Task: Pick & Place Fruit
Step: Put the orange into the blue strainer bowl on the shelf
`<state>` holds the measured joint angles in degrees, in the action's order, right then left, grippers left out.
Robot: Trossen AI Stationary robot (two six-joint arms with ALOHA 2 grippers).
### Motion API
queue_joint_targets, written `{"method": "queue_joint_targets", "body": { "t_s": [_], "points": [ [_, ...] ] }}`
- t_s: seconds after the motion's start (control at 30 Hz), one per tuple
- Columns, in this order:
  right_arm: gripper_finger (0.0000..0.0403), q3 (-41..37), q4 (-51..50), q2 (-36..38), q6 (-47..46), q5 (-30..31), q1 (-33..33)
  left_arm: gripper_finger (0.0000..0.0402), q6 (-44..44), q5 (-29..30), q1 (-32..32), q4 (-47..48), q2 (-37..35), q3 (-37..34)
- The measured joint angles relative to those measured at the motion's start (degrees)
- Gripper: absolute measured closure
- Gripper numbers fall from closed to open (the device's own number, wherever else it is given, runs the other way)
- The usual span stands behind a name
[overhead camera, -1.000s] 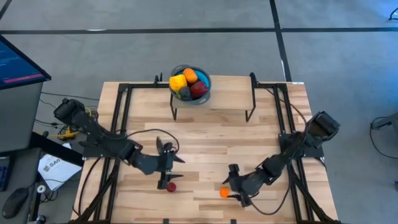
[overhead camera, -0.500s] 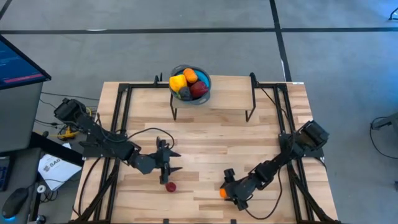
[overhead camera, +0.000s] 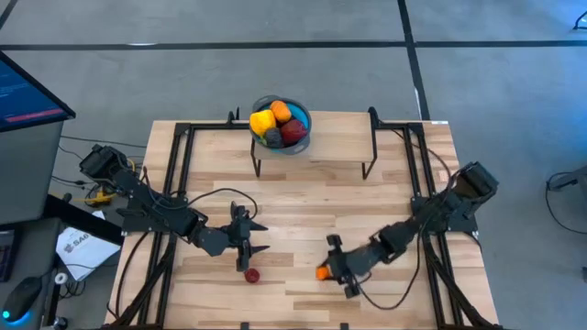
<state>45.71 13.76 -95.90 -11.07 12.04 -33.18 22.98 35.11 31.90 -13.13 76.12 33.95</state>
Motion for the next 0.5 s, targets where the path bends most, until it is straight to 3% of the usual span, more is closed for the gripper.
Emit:
{"method": "queue_joint_targets", "body": {
  "t_s": [0.2, 0.33, 0.5],
  "points": [
    [0.023, 0.0, 7.82, 6.22, 4.9, 1.31, 9.5, 0.0152, 0.0, 0.06, -0.15, -0.87, 0.0, 0.0],
    [0.0234, 0.5, 17.24, 7.03, 5.53, 1.33, 17.12, 0.0152, 0.0, 0.06, -0.15, -1.47, 0.0, 0.0],
    [0.0248, 6.32, 17.36, 5.98, 5.68, 0.96, 26.48, 0.0152, 0.02, 0.06, -0.15, -1.91, 0.0, 0.0]
  ]
}}
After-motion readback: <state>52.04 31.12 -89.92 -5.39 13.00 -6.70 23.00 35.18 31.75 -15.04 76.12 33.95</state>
